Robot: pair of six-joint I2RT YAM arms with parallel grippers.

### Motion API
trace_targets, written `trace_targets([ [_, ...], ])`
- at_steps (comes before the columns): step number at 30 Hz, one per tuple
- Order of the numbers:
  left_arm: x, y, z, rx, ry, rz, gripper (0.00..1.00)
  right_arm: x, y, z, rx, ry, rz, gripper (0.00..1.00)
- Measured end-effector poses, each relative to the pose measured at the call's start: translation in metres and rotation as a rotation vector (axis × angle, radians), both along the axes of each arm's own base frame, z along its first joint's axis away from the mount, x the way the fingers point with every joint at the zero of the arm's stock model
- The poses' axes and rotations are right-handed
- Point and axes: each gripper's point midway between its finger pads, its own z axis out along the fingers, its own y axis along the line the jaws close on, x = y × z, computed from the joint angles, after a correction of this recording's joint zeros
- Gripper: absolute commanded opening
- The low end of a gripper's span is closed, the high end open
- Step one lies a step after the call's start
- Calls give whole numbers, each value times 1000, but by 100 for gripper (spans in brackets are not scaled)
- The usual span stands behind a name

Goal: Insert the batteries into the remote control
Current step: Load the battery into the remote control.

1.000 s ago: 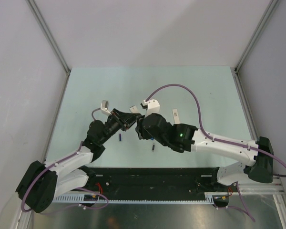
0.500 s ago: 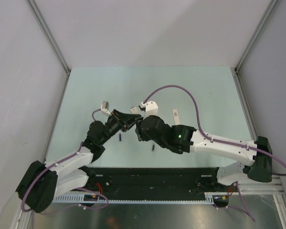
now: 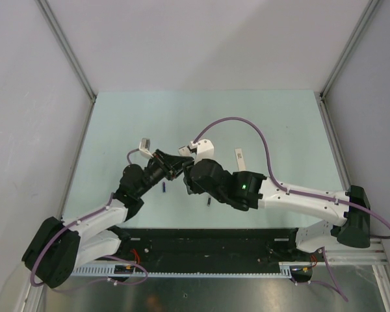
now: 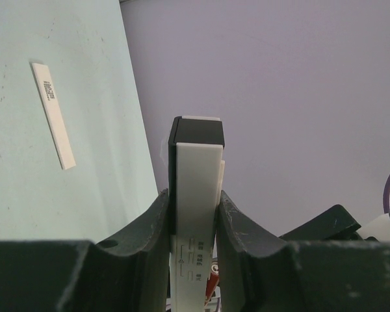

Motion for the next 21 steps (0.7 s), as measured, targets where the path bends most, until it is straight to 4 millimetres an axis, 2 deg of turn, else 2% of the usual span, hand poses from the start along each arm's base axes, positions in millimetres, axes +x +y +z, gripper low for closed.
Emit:
trace_targets([
  [21,0,-1,5,-16,-14,-4,0,7,-5,8,28,8,-17,59],
])
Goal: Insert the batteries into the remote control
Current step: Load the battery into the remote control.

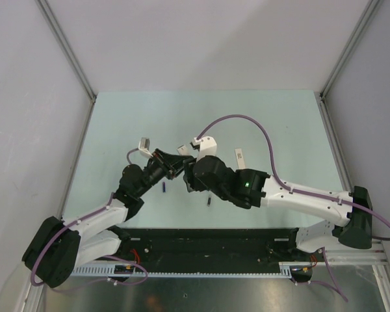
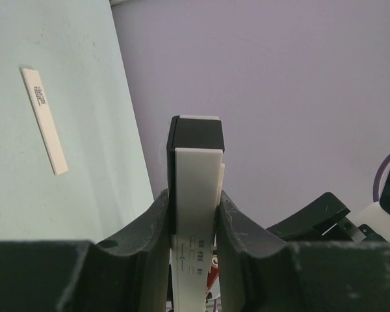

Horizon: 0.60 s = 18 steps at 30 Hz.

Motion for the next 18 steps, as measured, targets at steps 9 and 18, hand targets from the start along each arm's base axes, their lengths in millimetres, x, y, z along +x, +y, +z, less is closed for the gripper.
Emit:
trace_targets([
  [9,0,0,2,-8,-1,-1,0,1,0,3,3,-3,-1,60],
  [18,-2,-1,6,-26,-2,-14,0,2,-4,8,-23,-24,2,61],
])
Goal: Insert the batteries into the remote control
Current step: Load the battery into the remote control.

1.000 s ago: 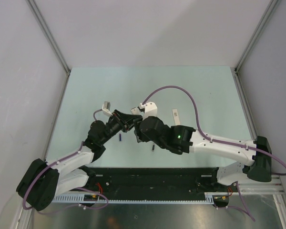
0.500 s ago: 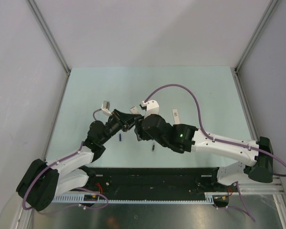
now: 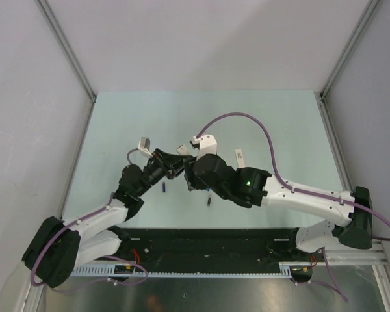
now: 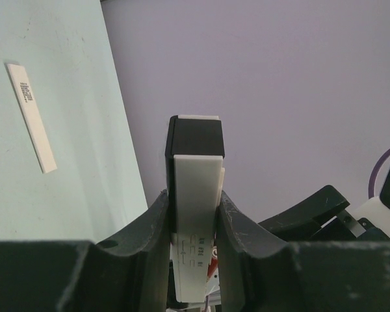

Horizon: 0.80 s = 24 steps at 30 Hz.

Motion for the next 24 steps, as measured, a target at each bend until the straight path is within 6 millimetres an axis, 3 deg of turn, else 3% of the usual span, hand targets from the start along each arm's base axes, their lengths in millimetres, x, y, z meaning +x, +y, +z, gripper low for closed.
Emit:
trace_targets([
  [24,0,-3,-13,-7,68,-18,0,15,-10,-1,-162,-57,-16,62],
])
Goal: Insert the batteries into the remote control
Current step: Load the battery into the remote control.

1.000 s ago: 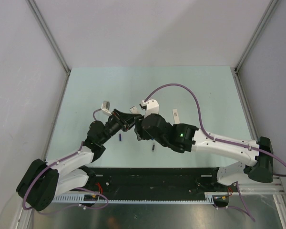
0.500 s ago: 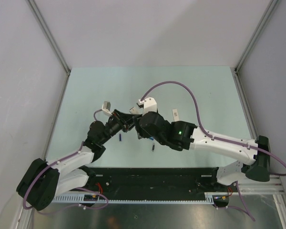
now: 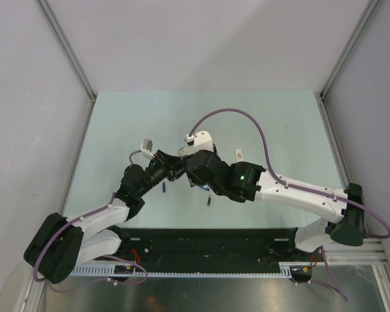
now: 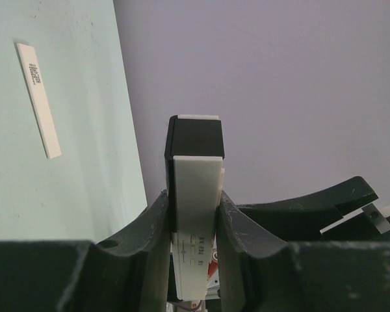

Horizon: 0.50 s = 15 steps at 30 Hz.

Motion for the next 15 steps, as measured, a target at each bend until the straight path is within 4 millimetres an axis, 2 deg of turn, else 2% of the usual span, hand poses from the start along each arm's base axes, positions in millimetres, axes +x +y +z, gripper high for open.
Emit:
trace_targets([
  [9,0,-1,-3,5,6,-3,0,5,-6,16,21,-14,-18,63],
  [13,-1,-2,-4,6,7,-13,0,12,-18,33,108,19,-35,64],
  [15,-1,-1,-4,7,8,-17,0,18,-27,42,177,43,-54,68],
])
